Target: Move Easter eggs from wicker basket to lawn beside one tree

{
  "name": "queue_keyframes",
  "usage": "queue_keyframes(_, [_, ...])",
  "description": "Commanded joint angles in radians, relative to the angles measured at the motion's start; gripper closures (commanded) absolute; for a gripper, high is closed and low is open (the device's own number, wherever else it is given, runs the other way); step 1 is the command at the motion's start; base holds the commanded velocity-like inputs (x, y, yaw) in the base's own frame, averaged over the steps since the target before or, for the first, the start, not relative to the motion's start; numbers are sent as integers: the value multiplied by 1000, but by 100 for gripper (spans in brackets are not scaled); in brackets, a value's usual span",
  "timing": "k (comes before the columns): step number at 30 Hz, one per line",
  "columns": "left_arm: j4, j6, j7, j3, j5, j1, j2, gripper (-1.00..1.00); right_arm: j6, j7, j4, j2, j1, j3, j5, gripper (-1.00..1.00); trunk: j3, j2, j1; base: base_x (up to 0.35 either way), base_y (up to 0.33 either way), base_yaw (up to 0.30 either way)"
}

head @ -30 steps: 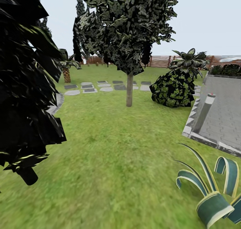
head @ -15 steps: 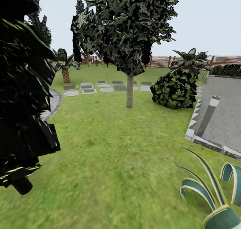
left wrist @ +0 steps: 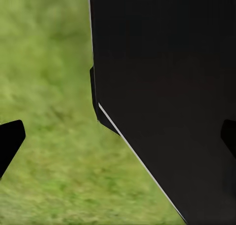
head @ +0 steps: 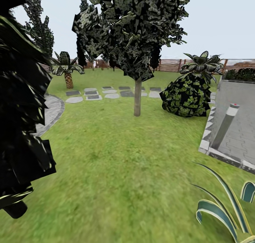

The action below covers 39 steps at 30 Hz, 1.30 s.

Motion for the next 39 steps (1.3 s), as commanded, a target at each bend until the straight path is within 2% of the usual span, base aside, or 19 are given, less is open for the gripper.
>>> queue_keyframes(1, [-2,-1,0,0,-1,1,0,-100,-1,0,2,0,-1,0,0,-100,-1,0,0,271,0,0])
queue_keyframes(39, [-2,0,-1,0,-1,1,0,-100,0,-1,2,0,-1,1,1,-100,-1,0,0,311,0,0])
